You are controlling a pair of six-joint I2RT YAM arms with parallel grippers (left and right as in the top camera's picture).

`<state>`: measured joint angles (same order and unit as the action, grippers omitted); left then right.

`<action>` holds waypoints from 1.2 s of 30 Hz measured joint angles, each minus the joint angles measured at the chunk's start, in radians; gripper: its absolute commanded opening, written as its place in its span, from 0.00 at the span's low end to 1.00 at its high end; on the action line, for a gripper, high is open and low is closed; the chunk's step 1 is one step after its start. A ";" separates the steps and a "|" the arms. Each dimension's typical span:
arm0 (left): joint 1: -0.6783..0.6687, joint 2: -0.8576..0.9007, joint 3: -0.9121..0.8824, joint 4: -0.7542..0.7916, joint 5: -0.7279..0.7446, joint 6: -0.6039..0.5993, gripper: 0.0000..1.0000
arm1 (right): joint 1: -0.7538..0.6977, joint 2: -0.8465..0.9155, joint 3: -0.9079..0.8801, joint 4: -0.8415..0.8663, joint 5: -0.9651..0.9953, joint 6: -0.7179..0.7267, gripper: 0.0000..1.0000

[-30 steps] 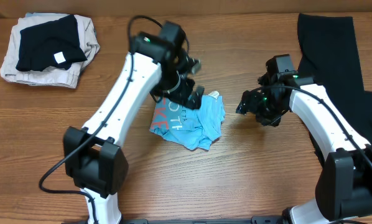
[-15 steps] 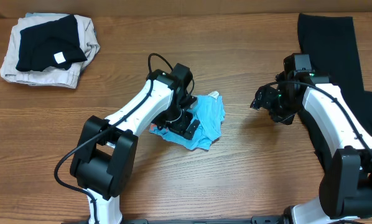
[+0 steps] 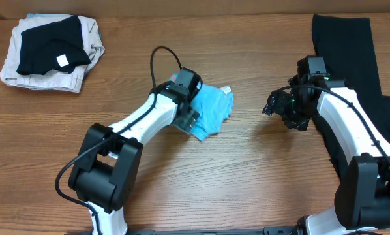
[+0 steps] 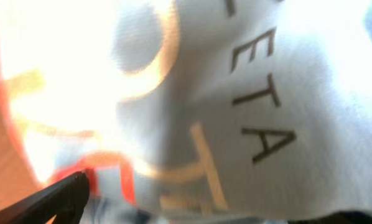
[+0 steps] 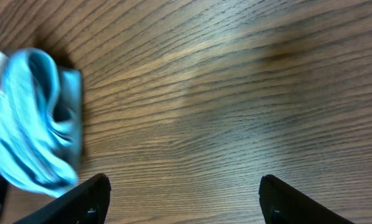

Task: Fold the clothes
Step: 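Lift the folded shirt bundle with the left gripper and carry it back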

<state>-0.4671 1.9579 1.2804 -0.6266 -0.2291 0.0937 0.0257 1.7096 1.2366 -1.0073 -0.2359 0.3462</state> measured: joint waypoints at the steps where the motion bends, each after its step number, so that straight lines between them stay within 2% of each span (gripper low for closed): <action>1: 0.014 0.000 -0.005 0.050 -0.032 0.026 1.00 | 0.000 0.000 0.000 0.000 0.000 0.000 0.80; 5: 0.088 0.017 -0.023 0.272 -0.171 0.150 1.00 | 0.000 0.000 0.000 0.002 0.003 -0.001 0.80; 7: 0.119 0.022 -0.019 0.329 -0.241 0.211 1.00 | 0.000 0.000 0.000 0.002 0.005 -0.002 0.80; 10: 0.133 0.023 0.031 0.307 -0.306 0.279 1.00 | 0.000 0.000 0.000 0.002 0.008 -0.003 0.80; 13: 0.102 0.023 0.142 0.185 -0.314 0.308 1.00 | 0.000 0.000 0.000 0.005 0.008 -0.003 0.81; 16: 0.052 0.022 0.256 0.032 -0.240 0.327 1.00 | 0.000 0.000 0.000 0.011 0.008 -0.003 0.84; 19: -0.007 0.019 0.331 -0.077 -0.099 0.336 1.00 | 0.000 0.000 0.000 0.018 0.008 -0.004 0.84; 25: -0.091 0.015 0.349 -0.219 0.145 0.378 1.00 | 0.000 0.000 0.000 0.020 0.008 -0.004 0.85; 31: -0.076 0.021 0.308 -0.221 0.207 0.393 1.00 | 0.000 0.000 0.000 0.021 0.008 -0.006 0.85; 36: -0.055 0.061 0.261 -0.154 0.218 0.409 1.00 | 0.000 0.000 0.000 0.022 0.008 -0.006 0.85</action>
<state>-0.5217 2.0193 1.5417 -0.7811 -0.0109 0.5026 0.0257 1.7096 1.2366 -0.9852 -0.2279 0.3401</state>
